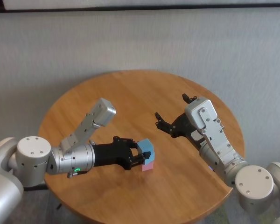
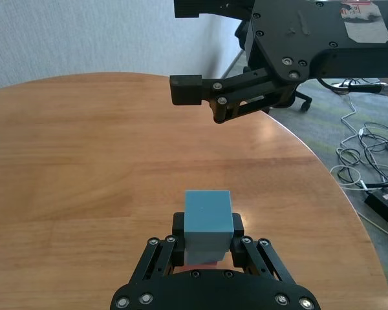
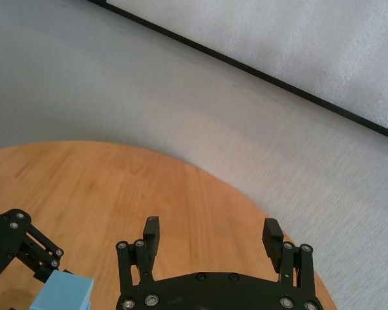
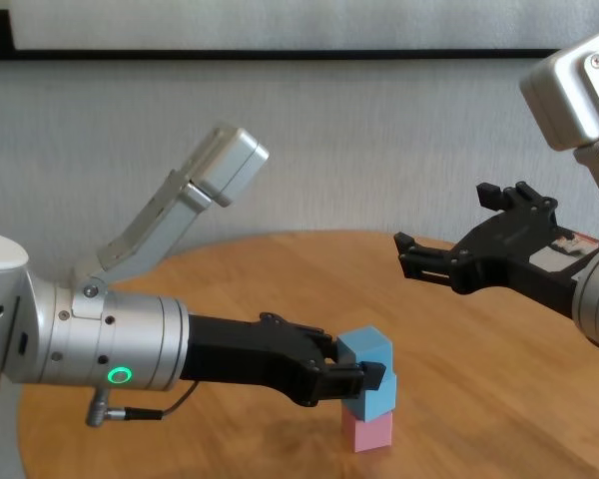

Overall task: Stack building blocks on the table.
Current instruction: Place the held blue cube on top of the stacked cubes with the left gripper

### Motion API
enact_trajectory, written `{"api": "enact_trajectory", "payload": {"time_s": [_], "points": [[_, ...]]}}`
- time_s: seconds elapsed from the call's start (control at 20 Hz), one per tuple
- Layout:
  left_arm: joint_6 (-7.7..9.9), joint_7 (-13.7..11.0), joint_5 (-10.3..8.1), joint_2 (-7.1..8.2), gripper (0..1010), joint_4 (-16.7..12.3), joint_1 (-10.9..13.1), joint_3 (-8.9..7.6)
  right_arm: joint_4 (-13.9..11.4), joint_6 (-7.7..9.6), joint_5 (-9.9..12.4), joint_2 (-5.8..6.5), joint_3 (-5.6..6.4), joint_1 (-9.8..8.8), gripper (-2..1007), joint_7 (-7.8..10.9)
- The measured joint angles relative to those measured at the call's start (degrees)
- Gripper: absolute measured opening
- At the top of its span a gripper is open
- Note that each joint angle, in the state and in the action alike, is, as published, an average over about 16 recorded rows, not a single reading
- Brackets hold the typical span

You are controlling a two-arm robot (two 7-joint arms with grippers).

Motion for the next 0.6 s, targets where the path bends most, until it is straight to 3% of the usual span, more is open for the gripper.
{"api": "enact_trajectory", "payload": {"time_s": [0.3, 0.6], "points": [[-0.05, 0.0, -0.08, -0.08, 538, 0.1, 0.1, -0.13, 0.0, 0.0, 0.0, 0.0, 0.0, 0.0, 1005, 0.0], [-0.11, -0.1, -0.15, -0.14, 714, 0.2, 0.1, -0.23, 0.0, 0.0, 0.0, 0.0, 0.0, 0.0, 1005, 0.0]]}}
